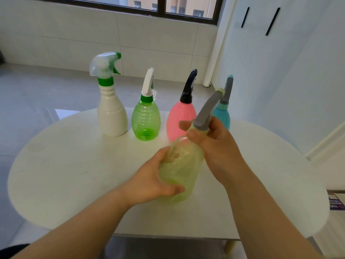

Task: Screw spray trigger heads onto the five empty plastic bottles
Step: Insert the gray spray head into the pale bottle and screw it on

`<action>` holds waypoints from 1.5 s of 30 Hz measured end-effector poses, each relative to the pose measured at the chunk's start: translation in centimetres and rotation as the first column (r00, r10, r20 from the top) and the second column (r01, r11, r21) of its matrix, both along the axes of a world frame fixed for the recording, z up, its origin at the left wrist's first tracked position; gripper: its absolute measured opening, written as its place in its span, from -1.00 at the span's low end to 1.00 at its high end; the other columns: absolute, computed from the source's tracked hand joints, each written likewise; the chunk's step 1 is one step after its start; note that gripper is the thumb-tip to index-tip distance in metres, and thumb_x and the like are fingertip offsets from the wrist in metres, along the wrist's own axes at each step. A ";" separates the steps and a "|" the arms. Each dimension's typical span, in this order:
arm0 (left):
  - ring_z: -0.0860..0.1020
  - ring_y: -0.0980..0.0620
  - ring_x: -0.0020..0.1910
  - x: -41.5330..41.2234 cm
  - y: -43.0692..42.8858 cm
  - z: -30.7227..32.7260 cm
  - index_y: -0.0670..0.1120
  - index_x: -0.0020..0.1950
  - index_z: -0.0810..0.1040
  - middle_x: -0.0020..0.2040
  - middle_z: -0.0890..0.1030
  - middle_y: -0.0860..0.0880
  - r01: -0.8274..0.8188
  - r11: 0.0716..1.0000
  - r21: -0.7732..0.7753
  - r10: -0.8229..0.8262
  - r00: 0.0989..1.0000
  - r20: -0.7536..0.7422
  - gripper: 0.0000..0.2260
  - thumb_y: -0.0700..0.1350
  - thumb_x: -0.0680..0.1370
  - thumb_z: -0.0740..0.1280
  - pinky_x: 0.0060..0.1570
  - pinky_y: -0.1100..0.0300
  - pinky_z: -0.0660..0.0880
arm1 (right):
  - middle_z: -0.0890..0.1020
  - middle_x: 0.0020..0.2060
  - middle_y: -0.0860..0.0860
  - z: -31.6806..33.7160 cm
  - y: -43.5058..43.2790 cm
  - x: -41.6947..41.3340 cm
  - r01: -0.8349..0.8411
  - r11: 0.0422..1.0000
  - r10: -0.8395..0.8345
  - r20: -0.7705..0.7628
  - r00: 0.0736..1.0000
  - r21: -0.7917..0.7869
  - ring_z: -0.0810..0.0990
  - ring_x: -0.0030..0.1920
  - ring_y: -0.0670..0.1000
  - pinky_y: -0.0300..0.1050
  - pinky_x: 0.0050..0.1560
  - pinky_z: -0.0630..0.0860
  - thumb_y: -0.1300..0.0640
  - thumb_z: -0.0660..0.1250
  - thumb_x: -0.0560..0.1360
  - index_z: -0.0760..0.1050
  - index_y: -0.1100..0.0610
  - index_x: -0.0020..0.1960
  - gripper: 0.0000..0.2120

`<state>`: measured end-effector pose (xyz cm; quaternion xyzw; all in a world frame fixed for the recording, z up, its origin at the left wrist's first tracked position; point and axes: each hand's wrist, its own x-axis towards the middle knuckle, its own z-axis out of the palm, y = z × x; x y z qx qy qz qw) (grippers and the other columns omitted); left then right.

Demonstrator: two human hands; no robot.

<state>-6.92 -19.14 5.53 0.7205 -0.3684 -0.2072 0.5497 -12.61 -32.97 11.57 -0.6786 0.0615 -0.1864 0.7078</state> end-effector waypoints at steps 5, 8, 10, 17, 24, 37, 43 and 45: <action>0.41 0.44 0.01 -2.0 -1.3 -0.8 0.35 0.01 0.22 0.03 0.40 0.32 -0.202 0.979 -0.007 0.202 0.974 0.101 -0.39 0.03 0.12 0.47 -0.12 0.67 0.30 | 0.63 -0.04 0.04 -0.2 0.8 0.5 0.222 0.947 -0.222 0.026 0.975 -0.233 0.60 -0.04 -0.12 -0.19 -0.05 0.51 0.11 0.33 0.42 0.38 0.00 -0.07 -0.85; 0.45 0.26 0.01 -2.0 -1.3 -0.7 0.32 0.06 0.19 0.05 0.42 0.23 -0.291 0.957 -0.019 0.291 0.947 0.133 -0.35 0.08 0.09 0.44 -0.10 0.57 0.33 | 0.56 -0.16 -0.07 -0.3 0.9 -0.1 0.043 0.967 -0.037 0.030 0.999 -0.252 0.54 -0.06 -0.24 -0.46 -0.10 0.42 0.09 0.22 0.50 0.40 -0.14 -0.03 -0.87; 0.44 0.15 0.08 -1.7 -1.2 -0.6 0.27 0.15 0.18 0.11 0.42 0.16 -0.324 0.946 -0.027 0.324 0.933 0.153 -0.28 0.09 0.08 0.44 -0.05 0.46 0.32 | 0.60 -0.18 -0.24 -0.1 0.7 -0.4 -0.056 0.976 0.061 0.018 0.998 -0.209 0.53 0.00 -0.31 -0.51 -0.05 0.42 0.06 0.16 0.52 0.41 -0.25 -0.04 -0.81; 0.42 0.18 0.05 -2.0 -1.0 -0.6 0.44 -0.02 0.15 -0.02 0.31 0.40 -0.328 0.945 -0.003 0.323 0.929 0.183 -0.36 0.13 0.05 0.43 -0.11 0.50 0.28 | 0.65 -0.04 0.10 -0.6 1.4 0.4 0.216 0.976 -0.214 0.065 0.975 -0.035 0.63 0.01 0.07 0.07 0.11 0.53 0.21 0.41 0.35 0.34 -0.02 -0.17 -0.74; 0.41 0.31 -0.03 -1.6 -1.0 -0.4 0.48 -0.04 0.14 -0.03 0.31 0.42 -0.297 0.955 0.019 0.287 0.936 0.204 -0.36 0.13 0.05 0.43 -0.16 0.56 0.26 | 0.56 -0.11 -0.11 -0.6 0.9 0.2 0.110 0.982 -0.108 0.022 0.994 -0.156 0.56 -0.12 -0.16 -0.23 -0.02 0.50 0.10 0.30 0.43 0.37 -0.16 -0.01 -0.78; 0.29 0.58 -0.05 -0.9 -0.5 -1.0 0.46 -0.02 0.13 -0.04 0.27 0.44 -0.281 0.958 0.053 0.254 0.922 0.291 -0.29 0.04 0.13 0.55 -0.17 0.69 0.26 | 0.71 -0.24 -0.15 0.0 -0.7 -0.2 0.009 0.993 -0.028 0.156 0.987 0.122 0.67 -0.16 -0.11 -0.32 -0.19 0.56 0.31 0.27 0.43 0.38 0.11 -0.04 -0.83; 0.39 0.36 -0.04 -1.0 -1.3 -1.6 0.26 0.15 0.20 -0.03 0.32 0.36 -0.345 0.938 -0.009 0.338 0.913 0.228 -0.24 0.03 0.10 0.57 -0.11 0.53 0.30 | 0.68 -0.23 -0.24 0.2 -0.7 -0.4 -0.050 0.998 0.054 0.087 0.995 -0.050 0.63 -0.10 -0.23 -0.41 -0.11 0.52 0.32 0.28 0.43 0.50 -0.06 -0.08 -0.73; 0.37 0.22 0.02 -1.2 -1.6 -2.0 0.08 0.27 0.23 0.02 0.33 0.24 -0.394 0.919 0.001 0.383 0.895 0.231 -0.17 0.02 0.10 0.58 0.01 0.33 0.31 | 0.66 -0.18 -0.19 0.4 -0.3 -0.1 -0.038 0.986 0.048 0.059 0.997 -0.161 0.62 -0.08 -0.22 -0.37 -0.03 0.52 0.30 0.32 0.40 0.49 -0.08 -0.10 -0.73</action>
